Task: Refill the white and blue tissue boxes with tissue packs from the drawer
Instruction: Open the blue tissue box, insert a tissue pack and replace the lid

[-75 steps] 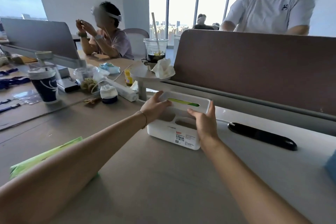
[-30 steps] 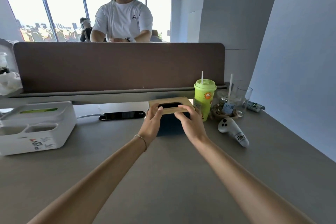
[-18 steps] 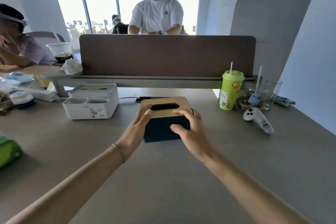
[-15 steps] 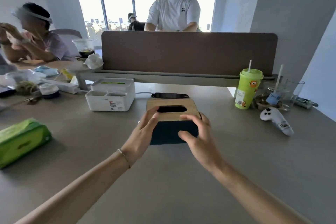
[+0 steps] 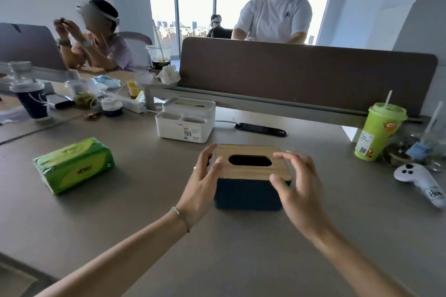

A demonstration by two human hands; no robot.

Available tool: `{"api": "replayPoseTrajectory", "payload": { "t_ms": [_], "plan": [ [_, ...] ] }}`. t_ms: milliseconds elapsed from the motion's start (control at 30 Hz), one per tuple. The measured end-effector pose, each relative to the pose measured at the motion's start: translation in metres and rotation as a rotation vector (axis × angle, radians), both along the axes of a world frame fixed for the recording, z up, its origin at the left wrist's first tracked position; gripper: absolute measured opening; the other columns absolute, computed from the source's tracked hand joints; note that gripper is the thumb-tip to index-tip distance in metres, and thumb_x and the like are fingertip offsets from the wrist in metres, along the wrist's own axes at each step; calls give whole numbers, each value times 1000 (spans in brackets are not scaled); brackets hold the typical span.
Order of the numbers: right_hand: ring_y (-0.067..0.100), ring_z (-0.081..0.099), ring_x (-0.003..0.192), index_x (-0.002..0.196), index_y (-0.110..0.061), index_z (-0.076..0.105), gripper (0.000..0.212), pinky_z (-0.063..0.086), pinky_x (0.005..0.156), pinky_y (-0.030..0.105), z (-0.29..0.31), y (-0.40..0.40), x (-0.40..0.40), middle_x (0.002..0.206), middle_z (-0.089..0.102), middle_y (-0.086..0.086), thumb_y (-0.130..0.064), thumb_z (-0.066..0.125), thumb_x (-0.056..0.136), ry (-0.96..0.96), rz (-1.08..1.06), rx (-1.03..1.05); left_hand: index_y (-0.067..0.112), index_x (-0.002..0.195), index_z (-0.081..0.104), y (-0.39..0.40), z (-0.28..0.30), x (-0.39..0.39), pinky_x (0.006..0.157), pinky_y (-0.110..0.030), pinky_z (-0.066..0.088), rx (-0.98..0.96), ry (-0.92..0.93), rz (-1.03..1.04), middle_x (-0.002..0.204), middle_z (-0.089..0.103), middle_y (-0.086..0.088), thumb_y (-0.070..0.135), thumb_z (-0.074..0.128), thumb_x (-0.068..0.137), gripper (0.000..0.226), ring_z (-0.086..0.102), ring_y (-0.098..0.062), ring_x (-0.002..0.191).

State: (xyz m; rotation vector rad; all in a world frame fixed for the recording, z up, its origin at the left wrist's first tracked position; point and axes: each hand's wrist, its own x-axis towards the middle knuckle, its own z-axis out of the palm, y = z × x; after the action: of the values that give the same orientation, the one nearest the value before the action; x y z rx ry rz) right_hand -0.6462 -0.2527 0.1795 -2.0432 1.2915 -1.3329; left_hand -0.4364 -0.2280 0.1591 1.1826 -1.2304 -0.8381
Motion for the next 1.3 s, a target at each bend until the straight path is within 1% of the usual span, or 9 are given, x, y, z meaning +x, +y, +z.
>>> {"api": "replayPoseTrajectory", "payload": {
  "t_ms": [133, 267, 433, 700, 867, 1000, 1100, 1200, 1300],
  "plan": [
    [9, 59, 78, 87, -27, 70, 18, 45, 69, 29, 26, -35, 23, 83, 68, -13, -30, 54, 94, 382, 94, -176, 23, 121, 67, -52, 11, 16, 101, -35, 46, 125, 265, 103, 122, 69, -4, 42, 42, 103, 36, 62, -21, 117],
    [12, 48, 53, 66, -21, 51, 46, 35, 56, 29, 26, -58, 37, 56, 52, -6, -45, 39, 103, 748, 314, -187, 12, 105, 75, -72, 9, 11, 87, -40, 51, 286, 367, 68, 102, 75, -15, 45, 37, 103, 50, 68, -26, 90],
    [10, 47, 47, 71, -27, 48, 49, 44, 56, 30, 20, -58, 39, 52, 46, -8, -49, 21, 105, 830, 311, -227, 10, 91, 72, -78, -6, 5, 69, -29, 54, 332, 547, 12, 85, 76, -11, 48, 40, 103, 51, 73, -20, 73],
    [14, 45, 45, 71, -27, 40, 42, 44, 51, 37, 16, -48, 39, 51, 42, -9, -43, 23, 106, 849, 218, -307, 10, 92, 73, -88, -18, 6, 93, -44, 48, 298, 660, 33, 92, 71, -16, 48, 46, 99, 47, 68, -29, 84],
    [20, 41, 48, 71, -26, 36, 40, 38, 53, 37, 20, -49, 40, 53, 41, -7, -41, 22, 105, 857, 190, -301, 19, 71, 65, -93, -22, 5, 78, -38, 44, 252, 610, 32, 75, 63, -7, 32, 50, 94, 30, 58, -22, 72],
    [21, 44, 53, 73, -25, 36, 35, 40, 56, 39, 25, -48, 38, 55, 39, -9, -37, 30, 105, 794, 225, -254, 13, 84, 64, -93, -14, 9, 83, -39, 46, 214, 416, 14, 85, 66, -11, 37, 45, 95, 33, 59, -26, 85],
    [21, 43, 55, 73, -23, 39, 32, 31, 56, 36, 38, -51, 32, 57, 38, -11, -30, 40, 104, 701, 229, -254, 15, 103, 68, -82, 7, 15, 94, -40, 52, -32, 157, 52, 104, 73, -6, 43, 38, 103, 41, 66, -21, 98],
    [16, 51, 55, 73, -23, 51, 32, 34, 54, 32, 56, -55, 17, 59, 47, -14, -27, 47, 104, 616, 225, -253, 30, 133, 56, -67, 46, 24, 105, -32, 44, -251, -314, -21, 132, 60, 8, 55, 40, 98, 46, 53, -8, 125],
    [9, 57, 59, 72, -31, 56, 31, 36, 53, 22, 68, -56, -6, 63, 57, -12, -27, 50, 102, 573, 214, -197, 40, 149, 36, -59, 83, 11, 110, -30, 37, -233, -842, -185, 149, 44, 11, 68, 53, 86, 71, 41, -7, 135]
  ]
}}
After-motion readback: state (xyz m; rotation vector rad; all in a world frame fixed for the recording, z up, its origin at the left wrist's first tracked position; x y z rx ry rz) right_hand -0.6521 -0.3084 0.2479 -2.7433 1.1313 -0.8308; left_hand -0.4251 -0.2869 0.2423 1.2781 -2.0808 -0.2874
